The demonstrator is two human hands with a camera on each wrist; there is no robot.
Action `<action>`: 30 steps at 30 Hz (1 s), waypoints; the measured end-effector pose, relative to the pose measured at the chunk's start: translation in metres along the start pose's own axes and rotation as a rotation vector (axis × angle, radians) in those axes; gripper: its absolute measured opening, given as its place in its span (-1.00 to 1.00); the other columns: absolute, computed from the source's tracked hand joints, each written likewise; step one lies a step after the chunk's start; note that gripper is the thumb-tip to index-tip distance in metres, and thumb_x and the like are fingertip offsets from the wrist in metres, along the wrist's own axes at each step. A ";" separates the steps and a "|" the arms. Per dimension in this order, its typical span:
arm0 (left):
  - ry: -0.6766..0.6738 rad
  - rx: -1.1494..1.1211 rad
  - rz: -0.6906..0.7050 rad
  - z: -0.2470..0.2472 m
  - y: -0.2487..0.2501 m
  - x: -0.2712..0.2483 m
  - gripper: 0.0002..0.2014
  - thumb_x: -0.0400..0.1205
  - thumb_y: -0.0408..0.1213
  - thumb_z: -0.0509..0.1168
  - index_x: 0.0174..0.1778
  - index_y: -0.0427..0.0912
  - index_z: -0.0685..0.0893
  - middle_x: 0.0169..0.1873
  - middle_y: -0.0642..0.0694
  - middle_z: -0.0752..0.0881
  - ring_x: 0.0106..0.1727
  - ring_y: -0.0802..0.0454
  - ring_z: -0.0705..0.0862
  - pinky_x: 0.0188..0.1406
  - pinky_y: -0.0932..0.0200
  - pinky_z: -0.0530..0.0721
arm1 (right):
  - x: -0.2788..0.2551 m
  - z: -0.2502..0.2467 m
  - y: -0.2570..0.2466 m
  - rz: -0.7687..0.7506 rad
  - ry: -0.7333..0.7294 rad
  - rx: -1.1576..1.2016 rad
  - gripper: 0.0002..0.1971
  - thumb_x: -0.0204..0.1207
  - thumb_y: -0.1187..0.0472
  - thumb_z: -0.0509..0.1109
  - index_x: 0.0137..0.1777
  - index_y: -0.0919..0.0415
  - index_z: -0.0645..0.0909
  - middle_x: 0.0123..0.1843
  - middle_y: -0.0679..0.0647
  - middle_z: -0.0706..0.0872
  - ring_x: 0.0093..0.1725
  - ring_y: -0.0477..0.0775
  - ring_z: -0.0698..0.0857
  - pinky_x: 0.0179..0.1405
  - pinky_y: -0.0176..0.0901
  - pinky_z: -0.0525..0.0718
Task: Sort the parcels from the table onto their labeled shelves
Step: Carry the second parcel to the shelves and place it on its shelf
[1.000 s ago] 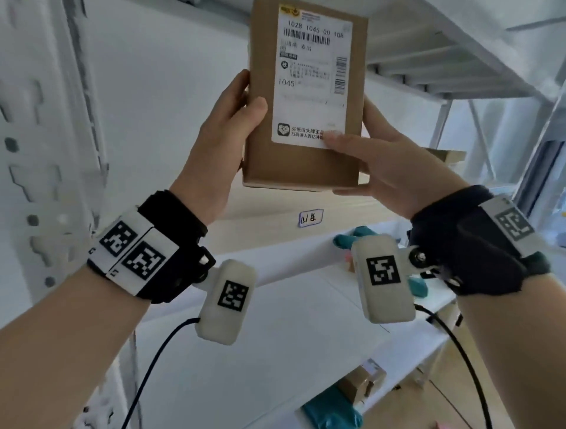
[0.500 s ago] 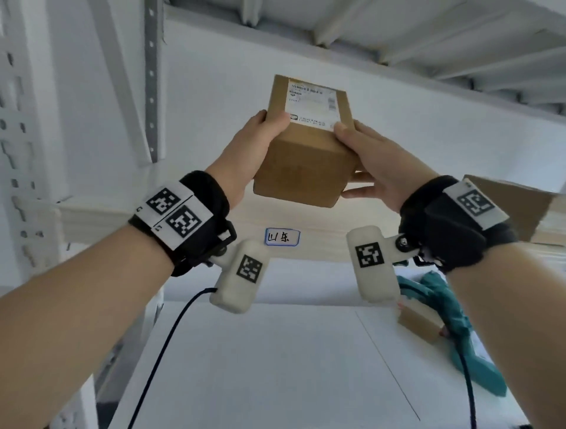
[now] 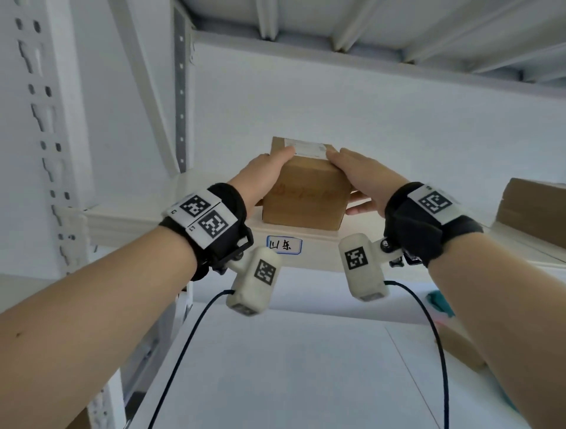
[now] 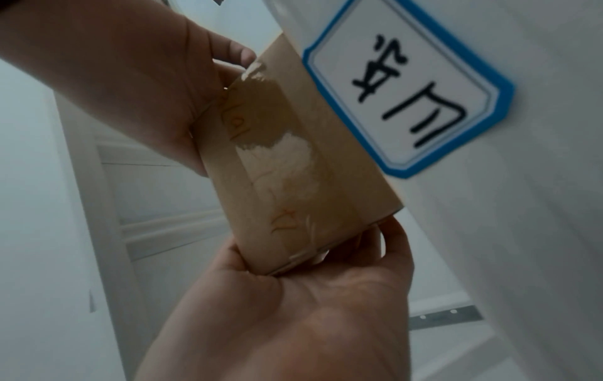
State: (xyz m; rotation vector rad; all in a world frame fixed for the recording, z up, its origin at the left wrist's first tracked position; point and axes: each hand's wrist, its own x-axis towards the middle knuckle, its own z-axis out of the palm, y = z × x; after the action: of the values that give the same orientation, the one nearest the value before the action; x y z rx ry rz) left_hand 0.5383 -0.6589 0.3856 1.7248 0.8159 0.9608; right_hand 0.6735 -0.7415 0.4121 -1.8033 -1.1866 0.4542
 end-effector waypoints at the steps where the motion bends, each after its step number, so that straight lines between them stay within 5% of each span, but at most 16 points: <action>1: 0.005 0.011 -0.012 -0.001 -0.001 0.000 -0.28 0.60 0.26 0.06 0.62 -0.08 0.37 0.54 -0.11 0.50 0.52 -0.12 0.48 0.53 -0.13 0.40 | 0.000 0.002 -0.001 0.002 -0.002 -0.014 -0.65 0.61 -0.23 0.11 0.27 -0.11 0.45 -0.11 -0.11 0.54 -0.21 -0.02 0.63 0.04 0.00 0.72; 8: 0.007 0.047 -0.059 -0.009 0.000 0.002 -0.37 0.64 0.22 0.03 0.49 -0.12 0.51 0.37 -0.16 0.63 0.35 -0.12 0.62 0.33 -0.05 0.57 | 0.006 0.012 -0.005 0.012 0.005 -0.032 -0.70 0.62 -0.17 0.08 0.12 -0.01 0.49 -0.14 -0.04 0.51 -0.26 0.01 0.59 0.08 0.03 0.69; 19: 0.017 0.057 -0.068 -0.017 -0.008 0.015 -0.37 0.63 0.22 0.03 0.52 -0.09 0.48 0.37 -0.12 0.60 0.37 -0.12 0.56 0.42 -0.14 0.50 | 0.017 0.024 -0.004 0.009 0.068 -0.039 -0.73 0.59 -0.16 0.08 0.11 -0.07 0.48 -0.16 -0.09 0.49 -0.22 0.01 0.55 0.02 0.07 0.72; 24: 0.009 0.066 -0.054 -0.018 -0.011 0.018 -0.39 0.63 0.20 0.03 0.46 -0.12 0.52 0.40 -0.18 0.60 0.39 -0.17 0.56 0.45 -0.17 0.47 | 0.017 0.025 -0.005 0.009 0.090 -0.053 -0.75 0.58 -0.15 0.07 0.10 -0.11 0.49 -0.16 -0.10 0.48 0.00 0.11 0.56 -0.13 0.00 0.73; 26: 0.011 0.069 -0.054 -0.017 -0.013 0.020 -0.42 0.64 0.20 0.02 0.37 -0.14 0.54 0.35 -0.18 0.62 0.33 -0.17 0.59 0.34 -0.05 0.52 | 0.017 0.026 -0.004 0.009 0.095 -0.060 -0.74 0.57 -0.15 0.07 0.09 -0.10 0.50 -0.17 -0.08 0.48 0.02 0.13 0.57 -0.17 -0.02 0.72; 28: 0.016 0.074 -0.054 -0.016 -0.012 0.019 -0.49 0.66 0.19 0.01 0.29 -0.13 0.51 0.17 -0.12 0.57 0.15 -0.12 0.54 -0.03 0.14 0.49 | 0.018 0.026 -0.003 0.007 0.100 -0.064 -0.74 0.57 -0.14 0.07 0.08 -0.09 0.50 -0.17 -0.07 0.48 0.02 0.14 0.57 -0.19 -0.02 0.72; 30: 0.015 0.083 -0.050 -0.016 -0.012 0.019 -0.44 0.68 0.18 -0.01 0.43 -0.14 0.46 0.14 -0.06 0.45 0.11 -0.02 0.41 -0.13 0.09 0.40 | 0.018 0.027 -0.003 0.005 0.106 -0.067 -0.74 0.57 -0.14 0.07 0.08 -0.10 0.50 -0.18 -0.06 0.49 0.02 0.15 0.58 -0.17 0.00 0.73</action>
State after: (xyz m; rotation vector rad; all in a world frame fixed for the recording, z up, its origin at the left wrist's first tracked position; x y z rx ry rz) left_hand 0.5320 -0.6327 0.3826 1.7609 0.9160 0.9190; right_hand 0.6613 -0.7130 0.4038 -1.8642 -1.1360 0.3204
